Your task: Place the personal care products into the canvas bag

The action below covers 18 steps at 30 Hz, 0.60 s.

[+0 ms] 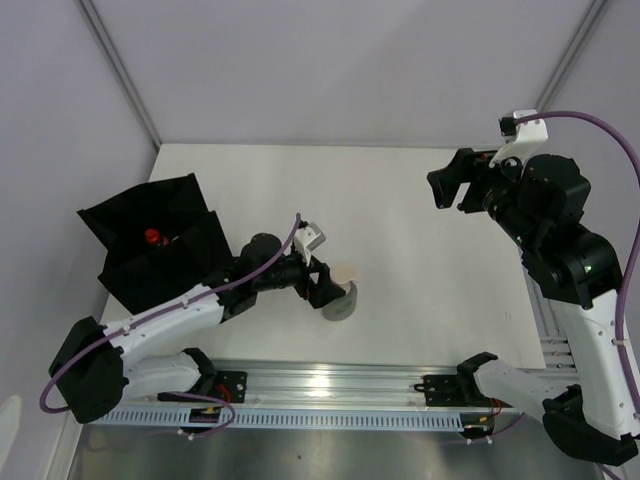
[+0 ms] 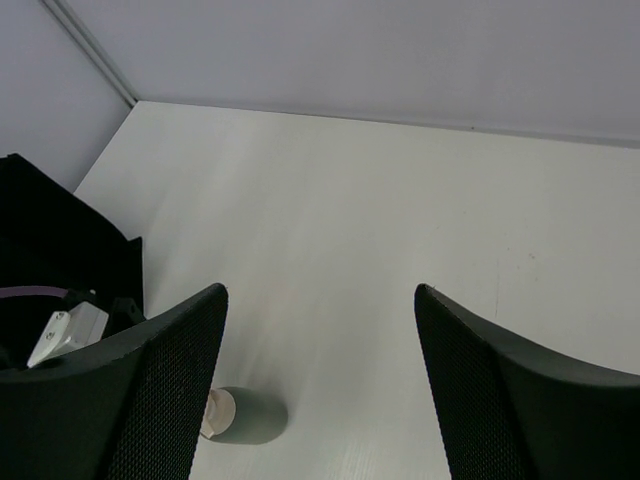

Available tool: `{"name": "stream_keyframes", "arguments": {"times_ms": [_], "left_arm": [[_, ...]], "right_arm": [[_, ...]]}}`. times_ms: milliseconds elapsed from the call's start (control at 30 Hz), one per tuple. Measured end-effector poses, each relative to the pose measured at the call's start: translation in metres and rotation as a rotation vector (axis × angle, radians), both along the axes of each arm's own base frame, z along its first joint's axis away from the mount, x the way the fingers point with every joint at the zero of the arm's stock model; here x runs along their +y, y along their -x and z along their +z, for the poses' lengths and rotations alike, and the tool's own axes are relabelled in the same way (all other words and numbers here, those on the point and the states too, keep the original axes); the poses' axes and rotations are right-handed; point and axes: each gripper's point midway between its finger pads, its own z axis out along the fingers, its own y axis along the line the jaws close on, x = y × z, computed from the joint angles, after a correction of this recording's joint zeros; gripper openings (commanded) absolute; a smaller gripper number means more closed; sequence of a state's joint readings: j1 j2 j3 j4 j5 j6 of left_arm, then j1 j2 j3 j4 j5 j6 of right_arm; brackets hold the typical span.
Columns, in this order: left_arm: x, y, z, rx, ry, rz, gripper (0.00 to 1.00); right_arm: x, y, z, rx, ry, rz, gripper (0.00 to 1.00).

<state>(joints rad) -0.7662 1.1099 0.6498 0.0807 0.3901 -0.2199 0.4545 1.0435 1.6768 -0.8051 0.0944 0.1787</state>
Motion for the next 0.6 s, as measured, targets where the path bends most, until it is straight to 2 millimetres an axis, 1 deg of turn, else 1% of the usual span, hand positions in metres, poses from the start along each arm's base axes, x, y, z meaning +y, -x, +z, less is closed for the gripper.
{"name": "stream_keyframes", "arguments": {"times_ms": [100,333,567,600], "left_arm": [[-0.007,0.0,-0.005,-0.02,-0.013,-0.011,0.92],[-0.02,-0.002,-0.003,-0.071,-0.002,-0.018,0.87],[-0.029,-0.002,-0.02,-0.065,-0.044,-0.029,0.81],[-0.03,-0.002,-0.021,-0.068,-0.049,-0.029,0.79]], "right_arm": [[-0.005,-0.002,0.0,-0.002,0.007,-0.015,0.8],[-0.017,-0.007,-0.001,-0.003,0.026,-0.053,0.8],[-0.025,-0.007,-0.004,0.003,0.038,-0.071,0.8],[-0.026,-0.007,-0.004,0.002,0.039,-0.073,0.8]]}}
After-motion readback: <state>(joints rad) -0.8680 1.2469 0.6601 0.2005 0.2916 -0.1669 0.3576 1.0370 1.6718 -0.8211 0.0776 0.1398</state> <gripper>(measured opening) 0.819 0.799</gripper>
